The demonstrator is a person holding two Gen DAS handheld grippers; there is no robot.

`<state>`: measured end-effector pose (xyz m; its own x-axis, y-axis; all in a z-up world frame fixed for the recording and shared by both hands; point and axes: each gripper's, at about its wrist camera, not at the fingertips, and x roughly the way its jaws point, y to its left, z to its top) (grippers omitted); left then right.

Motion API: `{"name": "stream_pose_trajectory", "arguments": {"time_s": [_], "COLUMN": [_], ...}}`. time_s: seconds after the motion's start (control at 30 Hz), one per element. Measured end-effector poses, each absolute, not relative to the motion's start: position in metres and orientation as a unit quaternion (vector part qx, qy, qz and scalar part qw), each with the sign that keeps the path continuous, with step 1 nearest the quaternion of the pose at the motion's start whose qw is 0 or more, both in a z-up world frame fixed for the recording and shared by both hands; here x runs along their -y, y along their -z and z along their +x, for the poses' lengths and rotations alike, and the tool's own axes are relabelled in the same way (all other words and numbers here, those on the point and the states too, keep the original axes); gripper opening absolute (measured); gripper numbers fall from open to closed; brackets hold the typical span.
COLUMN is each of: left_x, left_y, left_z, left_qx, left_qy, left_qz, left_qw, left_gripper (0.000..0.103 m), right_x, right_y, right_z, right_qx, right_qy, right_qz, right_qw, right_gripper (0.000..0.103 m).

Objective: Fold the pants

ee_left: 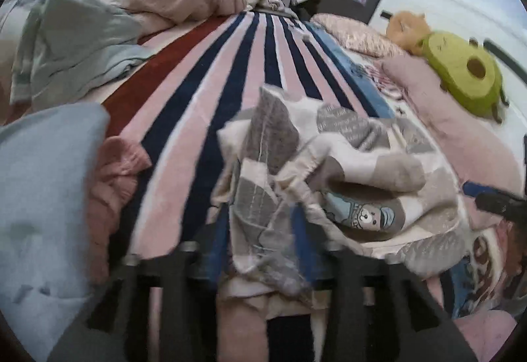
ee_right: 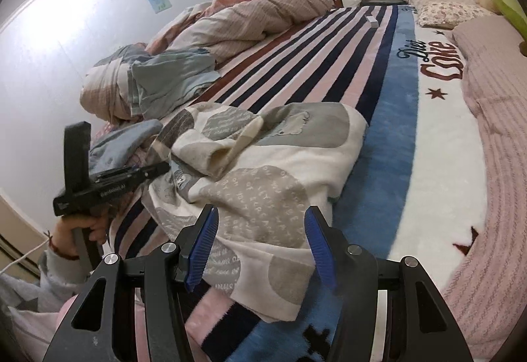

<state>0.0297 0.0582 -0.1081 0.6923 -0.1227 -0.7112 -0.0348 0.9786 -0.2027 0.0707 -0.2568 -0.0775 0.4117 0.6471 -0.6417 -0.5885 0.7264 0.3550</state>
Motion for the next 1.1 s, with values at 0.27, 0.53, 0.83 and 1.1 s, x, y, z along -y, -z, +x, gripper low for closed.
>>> {"name": "stream_pose_trajectory", "arguments": {"time_s": [0.27,0.53,0.83,1.1], "left_x": [-0.049,-0.018,-0.035,-0.051], "left_y": [0.05,0.103,0.089,0.1], "left_z": [0.028,0.068,0.033,0.019], "left_qx": [-0.323,-0.436,-0.394,-0.422], "left_qy": [0.098,0.125,0.073,0.044], "left_qz": [-0.045,0.02,-0.009,-0.006], "left_qw": [0.94,0.891,0.916,0.906], "left_gripper": [0.065,0.057,0.007,0.037], "right_x": [0.252,0.259,0.268,0.265], "right_y": [0.074,0.076,0.081,0.075], "right_z": [0.074,0.072,0.076,0.072], "right_qx": [-0.395,-0.396,-0.405,-0.396], "right_qy": [-0.371,-0.368,-0.359,-0.365], "right_qz": [0.038,0.042,0.053,0.054], "right_qw": [0.839,0.84,0.839,0.841], "right_gripper": [0.051,0.051,0.051,0.051]}}
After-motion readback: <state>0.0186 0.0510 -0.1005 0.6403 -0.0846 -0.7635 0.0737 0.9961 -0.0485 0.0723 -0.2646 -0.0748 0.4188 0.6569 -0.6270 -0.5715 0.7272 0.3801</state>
